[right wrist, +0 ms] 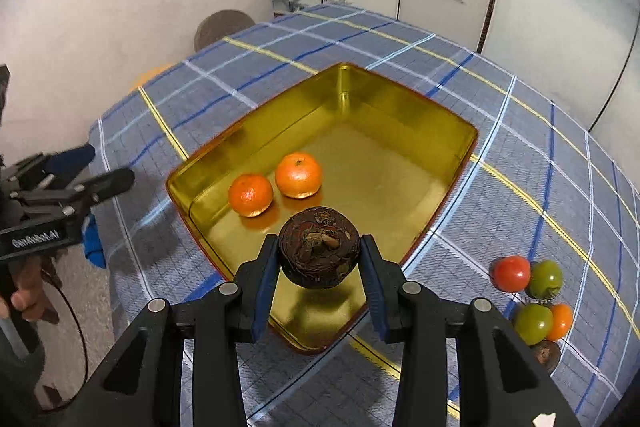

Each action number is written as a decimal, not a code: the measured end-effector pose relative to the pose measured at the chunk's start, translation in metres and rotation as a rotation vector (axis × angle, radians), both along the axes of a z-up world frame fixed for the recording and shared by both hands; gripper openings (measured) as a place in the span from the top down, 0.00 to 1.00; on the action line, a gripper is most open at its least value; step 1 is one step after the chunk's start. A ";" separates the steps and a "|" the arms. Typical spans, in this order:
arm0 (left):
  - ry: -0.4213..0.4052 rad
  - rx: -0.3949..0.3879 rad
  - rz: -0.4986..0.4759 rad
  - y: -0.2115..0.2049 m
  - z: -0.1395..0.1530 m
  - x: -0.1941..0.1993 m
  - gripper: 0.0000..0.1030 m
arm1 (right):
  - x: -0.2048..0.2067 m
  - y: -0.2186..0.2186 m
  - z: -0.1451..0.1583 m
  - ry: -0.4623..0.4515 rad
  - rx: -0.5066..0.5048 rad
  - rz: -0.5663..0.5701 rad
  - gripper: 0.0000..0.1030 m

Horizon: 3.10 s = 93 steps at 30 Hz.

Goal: Organize fruits
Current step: 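Carry the dark brown fruit into the tin box and open the right gripper, then move the left gripper to a wrinkled dark brown fruit and grasp it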

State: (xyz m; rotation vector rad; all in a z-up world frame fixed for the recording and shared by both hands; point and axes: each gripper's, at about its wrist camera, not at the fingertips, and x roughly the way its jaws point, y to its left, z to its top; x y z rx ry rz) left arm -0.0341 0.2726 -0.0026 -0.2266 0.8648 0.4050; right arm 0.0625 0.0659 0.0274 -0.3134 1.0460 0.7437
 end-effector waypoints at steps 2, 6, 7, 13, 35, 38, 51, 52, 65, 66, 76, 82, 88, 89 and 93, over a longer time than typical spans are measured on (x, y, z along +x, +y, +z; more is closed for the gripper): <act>0.005 0.001 0.006 0.003 -0.002 0.000 0.15 | 0.001 0.001 -0.004 0.008 -0.008 -0.002 0.64; 0.013 0.001 0.012 0.005 -0.004 -0.001 0.15 | 0.002 0.004 -0.013 0.021 -0.026 -0.005 0.64; 0.014 0.001 0.012 0.005 -0.005 -0.001 0.15 | 0.002 0.004 -0.015 0.022 -0.031 -0.004 0.64; 0.026 -0.006 0.006 0.003 -0.010 0.000 0.15 | 0.001 0.010 -0.023 0.030 -0.049 0.005 0.64; -0.007 -0.001 -0.062 -0.026 0.007 0.008 0.15 | -0.012 -0.036 0.010 -0.031 0.060 -0.052 0.43; -0.017 0.000 -0.096 -0.041 0.011 0.012 0.15 | -0.009 -0.079 0.018 -0.076 0.060 -0.141 0.41; -0.049 0.033 -0.315 -0.144 0.027 0.047 0.15 | 0.028 -0.300 -0.031 -0.105 -0.098 -0.605 0.32; -0.041 0.033 -0.330 -0.152 0.025 0.050 0.15 | 0.029 -0.308 -0.035 -0.102 -0.097 -0.612 0.32; 0.048 0.024 -0.514 -0.260 -0.002 0.083 0.15 | 0.048 -0.365 -0.068 -0.068 -0.096 -0.584 0.11; 0.056 0.025 -0.519 -0.266 -0.005 0.085 0.15 | 0.052 -0.369 -0.070 -0.060 -0.098 -0.578 0.05; 0.107 -0.021 -0.561 -0.305 -0.025 0.104 0.15 | 0.067 -0.389 -0.074 -0.043 -0.090 -0.537 0.00; 0.119 -0.042 -0.572 -0.321 -0.035 0.114 0.15 | 0.067 -0.389 -0.074 -0.043 -0.091 -0.537 0.00; 0.132 -0.049 -0.578 -0.327 -0.041 0.119 0.15 | 0.067 -0.389 -0.074 -0.042 -0.090 -0.537 0.00; 0.137 -0.048 -0.580 -0.328 -0.042 0.120 0.15 | 0.067 -0.389 -0.074 -0.042 -0.090 -0.537 0.00; 0.155 -0.049 -0.584 -0.333 -0.048 0.125 0.15 | 0.067 -0.389 -0.074 -0.042 -0.090 -0.537 0.00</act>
